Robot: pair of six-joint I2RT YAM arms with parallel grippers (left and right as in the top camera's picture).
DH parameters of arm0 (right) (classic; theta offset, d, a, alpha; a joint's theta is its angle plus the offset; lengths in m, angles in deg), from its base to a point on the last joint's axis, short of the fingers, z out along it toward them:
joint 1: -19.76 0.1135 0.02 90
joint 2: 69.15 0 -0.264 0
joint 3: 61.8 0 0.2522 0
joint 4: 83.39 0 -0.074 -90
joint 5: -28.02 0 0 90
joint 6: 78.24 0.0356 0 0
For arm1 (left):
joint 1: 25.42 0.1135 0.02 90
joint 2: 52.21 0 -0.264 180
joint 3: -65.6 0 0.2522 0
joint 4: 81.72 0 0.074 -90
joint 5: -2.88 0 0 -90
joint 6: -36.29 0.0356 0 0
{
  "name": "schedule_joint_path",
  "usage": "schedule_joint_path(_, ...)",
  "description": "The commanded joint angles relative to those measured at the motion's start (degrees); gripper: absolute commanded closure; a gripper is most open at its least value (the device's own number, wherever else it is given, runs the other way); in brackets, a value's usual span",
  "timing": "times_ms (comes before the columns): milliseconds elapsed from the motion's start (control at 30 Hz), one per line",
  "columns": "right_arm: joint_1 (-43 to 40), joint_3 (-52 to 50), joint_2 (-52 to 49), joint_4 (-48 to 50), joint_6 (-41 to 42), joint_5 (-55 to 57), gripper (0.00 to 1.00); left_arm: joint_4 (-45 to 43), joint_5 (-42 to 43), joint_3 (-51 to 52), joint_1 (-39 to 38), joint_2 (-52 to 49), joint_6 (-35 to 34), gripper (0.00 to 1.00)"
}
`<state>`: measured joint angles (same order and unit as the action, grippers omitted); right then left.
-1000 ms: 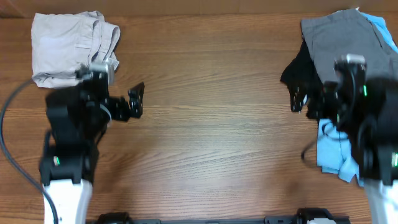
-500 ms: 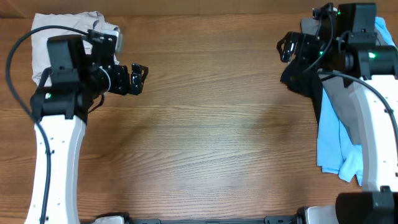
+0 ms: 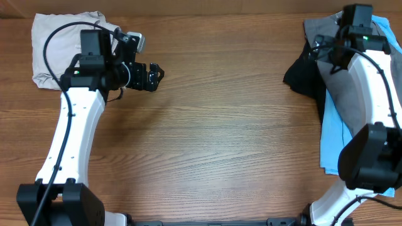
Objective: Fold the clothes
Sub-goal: 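Move the right gripper to the grey shorts on the pile and grasp, then lift the grey shorts with the right gripper and drop them mid-table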
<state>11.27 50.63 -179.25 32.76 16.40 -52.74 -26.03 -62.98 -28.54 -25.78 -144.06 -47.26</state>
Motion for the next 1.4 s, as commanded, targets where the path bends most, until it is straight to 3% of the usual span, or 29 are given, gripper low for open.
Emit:
schedule_joint_path(0,-4.48,1.40,-2.62,-2.21,2.05,1.79,0.08,-1.55,-2.29,-1.36,-1.68,-2.29,1.27,0.04)
schedule_joint_path(100,-8.13,1.33,-3.93,-4.57,2.16,-0.57,0.10,-2.67,-2.40,-1.36,-2.78,-4.17,1.25,0.04)
schedule_joint_path(267,-9.01,-0.20,-4.28,-6.21,-6.69,-0.28,0.16,-3.96,-2.51,-1.36,-3.82,-6.69,1.22,0.04)
schedule_joint_path(700,-9.01,-1.49,-9.68,-9.44,-7.74,1.20,0.28,-5.03,-3.39,-1.36,-4.59,-8.87,1.07,0.06)
schedule_joint_path(933,-9.27,-5.33,-9.94,-6.01,-7.65,1.20,0.33,-5.33,-3.39,-1.36,-4.59,-8.87,1.07,0.05)
schedule_joint_path(1267,-10.14,-11.26,-9.94,0.24,-3.08,1.25,0.62,-5.27,-3.39,-1.36,-4.59,-8.87,1.07,0.05)
schedule_joint_path(1367,-10.40,-11.34,-9.94,0.37,-2.86,1.22,0.79,-5.18,-3.41,-1.36,-4.59,-8.87,1.07,0.06)
